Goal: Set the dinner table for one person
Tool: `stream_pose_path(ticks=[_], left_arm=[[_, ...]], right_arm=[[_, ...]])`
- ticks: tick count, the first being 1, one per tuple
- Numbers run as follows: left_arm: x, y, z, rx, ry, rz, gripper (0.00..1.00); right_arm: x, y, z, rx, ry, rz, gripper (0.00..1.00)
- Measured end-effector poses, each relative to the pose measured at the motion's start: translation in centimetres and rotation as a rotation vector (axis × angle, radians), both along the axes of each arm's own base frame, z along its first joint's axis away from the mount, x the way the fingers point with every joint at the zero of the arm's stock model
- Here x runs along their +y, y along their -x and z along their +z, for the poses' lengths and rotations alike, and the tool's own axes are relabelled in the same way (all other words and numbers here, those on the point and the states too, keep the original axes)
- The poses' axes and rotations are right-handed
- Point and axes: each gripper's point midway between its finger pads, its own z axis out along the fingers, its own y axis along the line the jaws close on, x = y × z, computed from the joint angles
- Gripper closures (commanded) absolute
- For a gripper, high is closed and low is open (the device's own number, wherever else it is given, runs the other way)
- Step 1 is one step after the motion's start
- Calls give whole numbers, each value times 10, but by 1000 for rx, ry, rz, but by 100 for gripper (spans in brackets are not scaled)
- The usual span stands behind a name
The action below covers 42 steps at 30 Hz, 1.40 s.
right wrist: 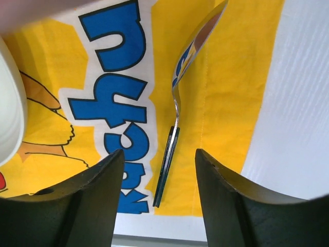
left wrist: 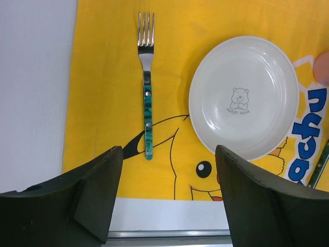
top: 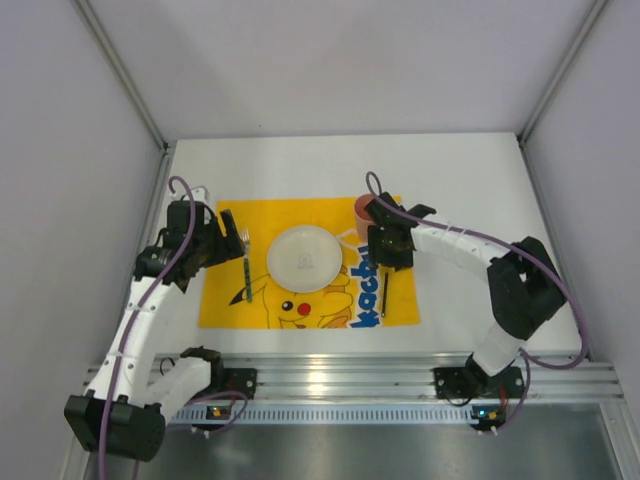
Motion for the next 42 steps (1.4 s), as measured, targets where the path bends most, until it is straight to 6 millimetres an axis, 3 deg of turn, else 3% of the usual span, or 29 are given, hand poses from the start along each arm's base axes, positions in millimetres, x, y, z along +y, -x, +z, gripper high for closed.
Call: stream_pose_path(ticks=[11, 16, 19, 23, 24, 27, 30, 35, 39, 42], left_arm=[[-2, -2, -6, 24, 1, -7, 23], [-3, -3, -6, 21, 2, -9, 22], [-3, -3, -6, 20, 2, -10, 20], [-3, -3, -5, 17, -1, -12, 16], [-3, -3, -5, 16, -1, -12, 4], [-2, -3, -4, 12, -6, -18, 1], [0, -4, -4, 5, -20, -18, 1], [9, -5, -8, 4, -73, -4, 2], [16, -7, -7, -7, -111, 7, 2], [18, -9, -10, 2, -128, 12, 2]], right_arm=[[-18, 4, 26, -65, 34, -4, 42], [-19, -2, 69, -158, 2, 7, 33], [-19, -4, 101, -246, -49, 29, 1], [-19, 8, 155, -407, -181, 97, 0], [-21, 15, 169, -451, -225, 116, 0], [-32, 44, 200, -560, -336, 141, 0], [-50, 76, 196, -588, -403, 132, 0], [-84, 131, 152, -546, -436, 103, 0], [-98, 149, 164, -618, -511, 73, 0], [-103, 154, 162, -615, -515, 54, 0]])
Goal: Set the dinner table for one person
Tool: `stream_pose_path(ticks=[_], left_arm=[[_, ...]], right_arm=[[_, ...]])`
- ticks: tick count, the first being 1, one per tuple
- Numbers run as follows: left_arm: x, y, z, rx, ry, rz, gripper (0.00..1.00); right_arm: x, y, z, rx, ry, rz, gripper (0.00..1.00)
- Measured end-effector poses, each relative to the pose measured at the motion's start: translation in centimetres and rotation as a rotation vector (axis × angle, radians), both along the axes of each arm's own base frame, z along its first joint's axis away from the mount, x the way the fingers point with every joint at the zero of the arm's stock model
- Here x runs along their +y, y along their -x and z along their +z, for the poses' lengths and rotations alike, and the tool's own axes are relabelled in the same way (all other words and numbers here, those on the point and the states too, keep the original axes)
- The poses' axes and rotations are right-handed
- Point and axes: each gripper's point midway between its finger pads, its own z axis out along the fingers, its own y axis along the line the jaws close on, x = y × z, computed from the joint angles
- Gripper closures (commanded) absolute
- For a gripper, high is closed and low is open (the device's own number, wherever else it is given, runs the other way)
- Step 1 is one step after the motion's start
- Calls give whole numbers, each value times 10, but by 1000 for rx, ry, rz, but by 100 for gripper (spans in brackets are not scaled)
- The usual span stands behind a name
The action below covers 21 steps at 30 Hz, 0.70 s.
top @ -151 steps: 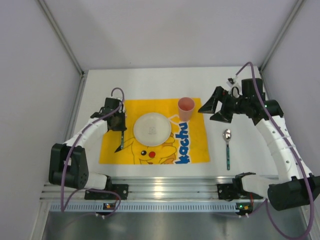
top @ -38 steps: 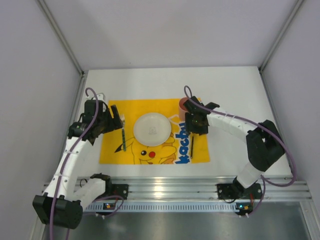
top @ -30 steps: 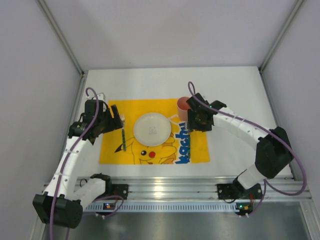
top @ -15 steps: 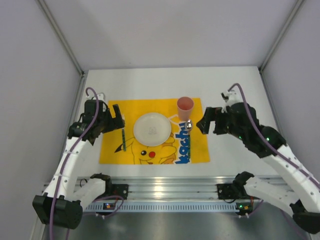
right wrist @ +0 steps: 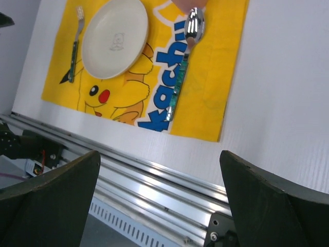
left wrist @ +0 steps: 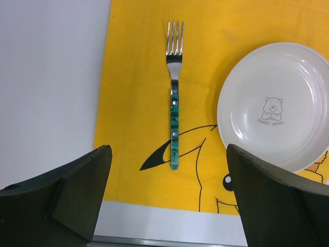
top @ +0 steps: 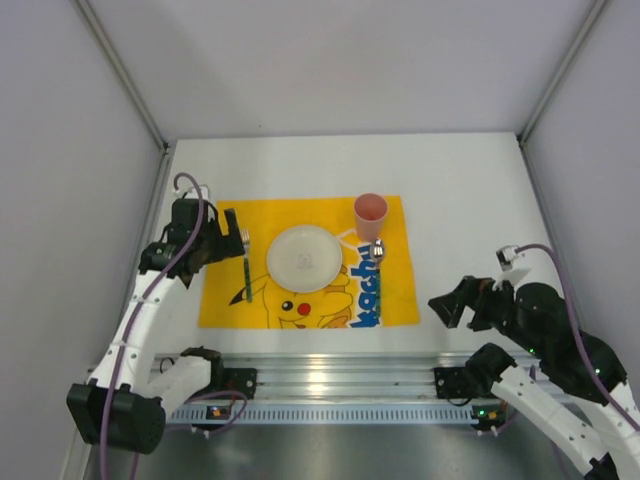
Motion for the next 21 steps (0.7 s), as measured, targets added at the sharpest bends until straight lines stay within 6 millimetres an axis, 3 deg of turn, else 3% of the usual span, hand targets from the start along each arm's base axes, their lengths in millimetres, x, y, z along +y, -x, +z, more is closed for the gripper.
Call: stream_pose_path(ticks=[8, 21], left_arm=[[-1, -7, -5, 10, 5, 9, 2], [-1, -8, -3, 1, 9, 18, 2]], right_arm=[[-9, 4, -23, 108, 76, -38, 0], [-14, 8, -22, 97, 72, -44, 0]])
